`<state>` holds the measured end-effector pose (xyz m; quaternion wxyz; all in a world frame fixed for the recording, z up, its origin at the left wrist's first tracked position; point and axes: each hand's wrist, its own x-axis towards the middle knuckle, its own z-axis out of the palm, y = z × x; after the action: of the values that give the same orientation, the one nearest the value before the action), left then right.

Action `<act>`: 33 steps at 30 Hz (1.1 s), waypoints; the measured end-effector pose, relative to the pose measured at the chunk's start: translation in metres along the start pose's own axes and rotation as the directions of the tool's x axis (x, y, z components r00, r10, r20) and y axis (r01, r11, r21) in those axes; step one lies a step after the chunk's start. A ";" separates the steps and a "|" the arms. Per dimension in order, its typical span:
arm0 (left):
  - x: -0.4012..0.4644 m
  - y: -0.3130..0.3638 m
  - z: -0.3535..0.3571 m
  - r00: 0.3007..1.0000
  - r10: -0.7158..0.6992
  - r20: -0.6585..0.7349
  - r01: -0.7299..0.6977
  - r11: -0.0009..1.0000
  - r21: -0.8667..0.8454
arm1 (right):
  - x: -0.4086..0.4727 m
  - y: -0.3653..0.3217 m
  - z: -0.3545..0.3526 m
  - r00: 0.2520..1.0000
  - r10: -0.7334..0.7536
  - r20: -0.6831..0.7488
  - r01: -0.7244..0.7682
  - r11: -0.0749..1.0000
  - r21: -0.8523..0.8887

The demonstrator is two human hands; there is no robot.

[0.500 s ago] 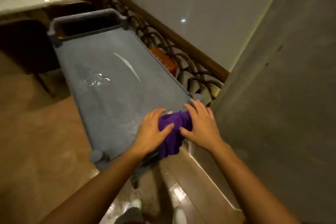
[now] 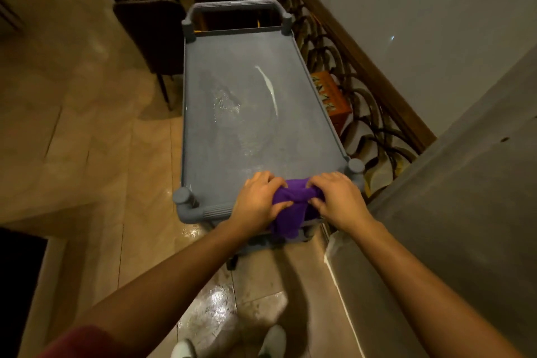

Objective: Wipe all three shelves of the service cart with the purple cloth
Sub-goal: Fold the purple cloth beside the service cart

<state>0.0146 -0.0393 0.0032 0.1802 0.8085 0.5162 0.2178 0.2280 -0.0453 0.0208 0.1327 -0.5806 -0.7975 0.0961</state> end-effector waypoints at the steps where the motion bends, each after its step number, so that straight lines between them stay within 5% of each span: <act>1: -0.001 0.003 -0.004 0.999 0.003 -0.036 -0.004 1.000 -0.025 | 0.000 -0.004 -0.004 0.999 0.008 -0.044 -0.007 1.000 0.029; 4: -0.004 0.012 -0.025 0.995 -0.047 -0.090 0.035 0.991 -0.128 | 0.005 -0.022 -0.023 0.992 0.108 -0.066 -0.092 0.975 0.204; 7: -0.012 0.015 -0.066 0.983 -0.115 -0.142 0.061 0.940 -0.337 | 0.014 -0.054 -0.051 0.971 0.236 -0.030 -0.175 0.796 0.580; 12: -0.031 0.007 -0.158 0.997 -0.065 -0.035 0.019 0.692 -0.722 | 0.019 -0.103 -0.087 0.977 0.173 0.127 -0.164 0.218 0.962; 16: -0.061 -0.019 -0.206 0.995 -0.073 -0.062 -0.013 0.535 -0.845 | 0.015 -0.162 -0.054 0.945 0.051 0.324 -0.292 -0.316 0.903; 18: -0.078 -0.041 -0.223 0.990 -0.128 -0.064 0.005 0.481 -0.877 | 0.015 -0.205 -0.031 0.935 -0.133 0.328 -0.353 -0.409 0.841; 20: -0.095 -0.062 -0.240 0.981 -0.174 -0.082 0.017 0.502 -0.864 | 0.019 -0.243 -0.012 0.923 -0.229 0.310 -0.381 -0.417 0.825; 23: -0.123 -0.102 -0.278 0.975 -0.198 -0.098 0.034 0.575 -0.817 | 0.037 -0.300 0.016 0.930 -0.183 0.319 -0.366 -0.376 0.851; 33: -0.160 -0.207 -0.363 0.947 -0.299 -0.117 0.190 0.816 -0.546 | 0.129 -0.422 0.045 0.973 0.080 0.217 -0.228 0.186 0.956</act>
<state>-0.3968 -0.0781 0.1743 0.3696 0.6286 0.5515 0.4052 -0.2040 -0.0519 0.1204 0.4112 -0.4367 -0.5014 0.6235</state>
